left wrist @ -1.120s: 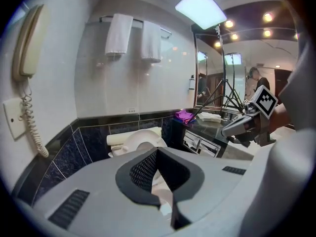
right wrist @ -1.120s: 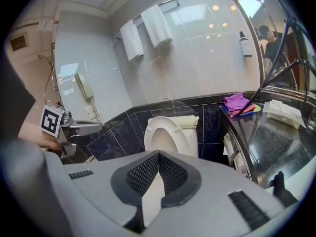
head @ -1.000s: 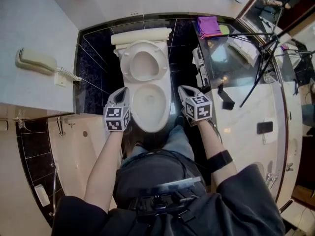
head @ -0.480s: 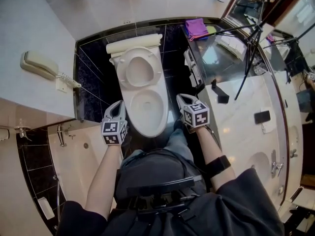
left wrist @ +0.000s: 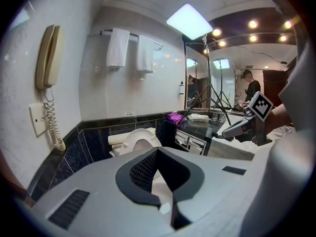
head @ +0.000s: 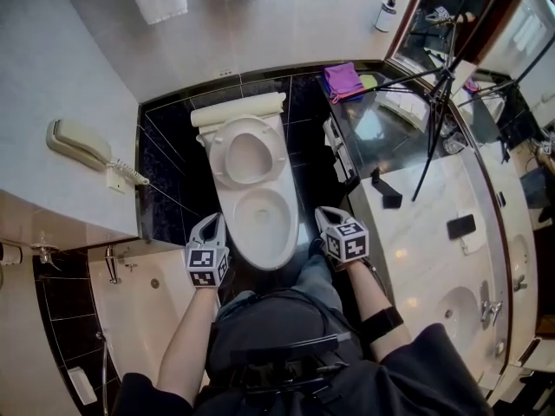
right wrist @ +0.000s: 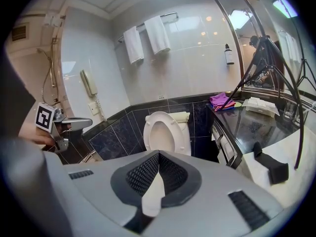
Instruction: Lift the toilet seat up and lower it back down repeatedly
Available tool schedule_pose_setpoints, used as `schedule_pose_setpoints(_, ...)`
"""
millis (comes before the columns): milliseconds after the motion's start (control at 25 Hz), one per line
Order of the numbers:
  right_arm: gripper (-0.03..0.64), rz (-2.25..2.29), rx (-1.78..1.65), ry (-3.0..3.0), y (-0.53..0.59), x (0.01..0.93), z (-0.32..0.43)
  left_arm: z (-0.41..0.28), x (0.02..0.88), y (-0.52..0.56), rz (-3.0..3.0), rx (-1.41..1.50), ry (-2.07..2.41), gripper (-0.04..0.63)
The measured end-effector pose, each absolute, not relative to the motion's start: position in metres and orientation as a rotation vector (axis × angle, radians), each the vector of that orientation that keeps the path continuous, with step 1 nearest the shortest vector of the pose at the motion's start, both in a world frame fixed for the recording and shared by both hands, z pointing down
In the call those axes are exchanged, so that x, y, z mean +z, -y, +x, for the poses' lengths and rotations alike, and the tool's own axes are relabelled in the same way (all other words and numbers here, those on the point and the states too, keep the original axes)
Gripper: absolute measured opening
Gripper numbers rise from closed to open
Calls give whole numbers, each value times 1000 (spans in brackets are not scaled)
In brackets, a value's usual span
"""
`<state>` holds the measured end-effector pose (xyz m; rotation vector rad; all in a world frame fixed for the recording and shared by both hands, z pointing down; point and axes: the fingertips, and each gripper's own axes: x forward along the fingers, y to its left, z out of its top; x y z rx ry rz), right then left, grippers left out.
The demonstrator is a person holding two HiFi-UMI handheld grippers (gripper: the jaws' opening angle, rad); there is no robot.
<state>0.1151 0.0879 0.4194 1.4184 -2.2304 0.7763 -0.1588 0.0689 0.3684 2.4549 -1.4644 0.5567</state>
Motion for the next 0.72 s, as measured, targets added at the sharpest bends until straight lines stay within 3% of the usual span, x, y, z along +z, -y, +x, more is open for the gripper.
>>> schedule_pose_setpoints(280, 22, 1349, 610, 2179, -72, 421, 118, -153, 371, -61, 2438, 571, 1468, -2)
schedule_pose_setpoints(480, 31, 1188, 292, 2115, -28, 408, 99, -158, 376, -47, 2416, 598, 1521, -2)
schedule_pose_setpoints(720, 103, 905, -166, 2016, 57, 394, 58, -151, 381, -26, 2350, 606, 1542, -2)
